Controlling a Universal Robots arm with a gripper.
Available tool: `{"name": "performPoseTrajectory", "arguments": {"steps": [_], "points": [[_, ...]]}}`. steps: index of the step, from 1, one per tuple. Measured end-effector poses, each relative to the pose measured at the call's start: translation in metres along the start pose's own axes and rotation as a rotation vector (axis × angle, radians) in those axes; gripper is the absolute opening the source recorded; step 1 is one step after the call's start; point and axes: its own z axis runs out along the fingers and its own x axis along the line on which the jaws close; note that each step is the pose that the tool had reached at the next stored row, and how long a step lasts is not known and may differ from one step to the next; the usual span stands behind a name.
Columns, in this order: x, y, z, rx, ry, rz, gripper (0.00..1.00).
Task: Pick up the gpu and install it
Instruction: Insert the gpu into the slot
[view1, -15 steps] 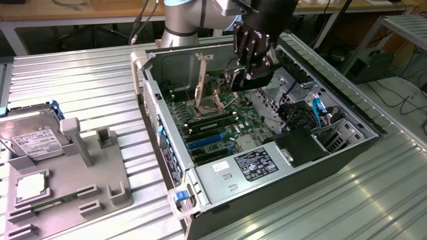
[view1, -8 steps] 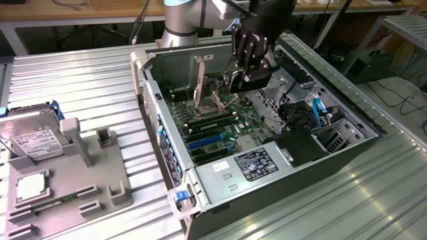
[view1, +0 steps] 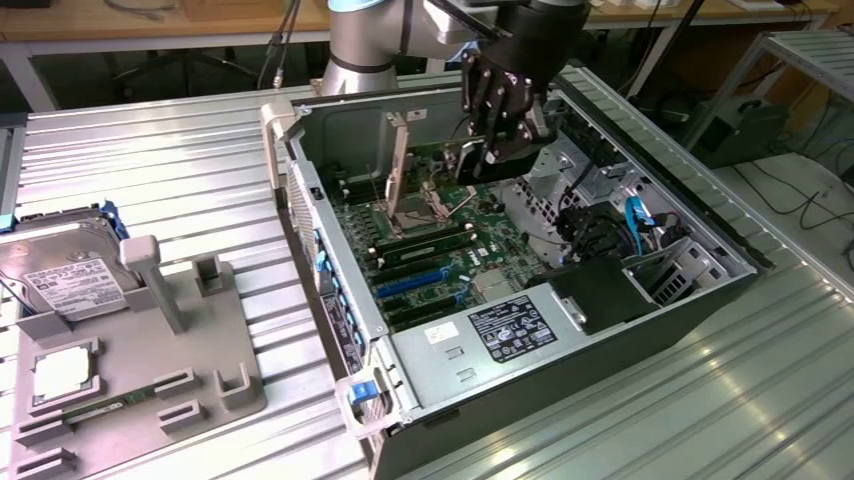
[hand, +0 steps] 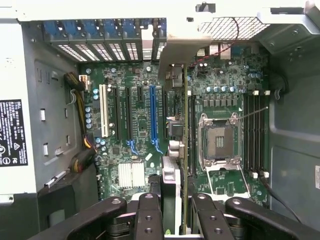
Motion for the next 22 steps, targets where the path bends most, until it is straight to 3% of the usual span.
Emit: {"name": "performPoseTrajectory", "arguments": {"steps": [8, 15, 22], "points": [[0.0002, 0.0001, 0.0029, -0.0004, -0.0084, -0.001, 0.28], [0.0004, 0.0012, 0.0049, -0.0043, -0.0082, -0.065, 0.28], [0.0004, 0.0012, 0.0064, -0.0051, -0.0082, -0.081, 0.28]]}}
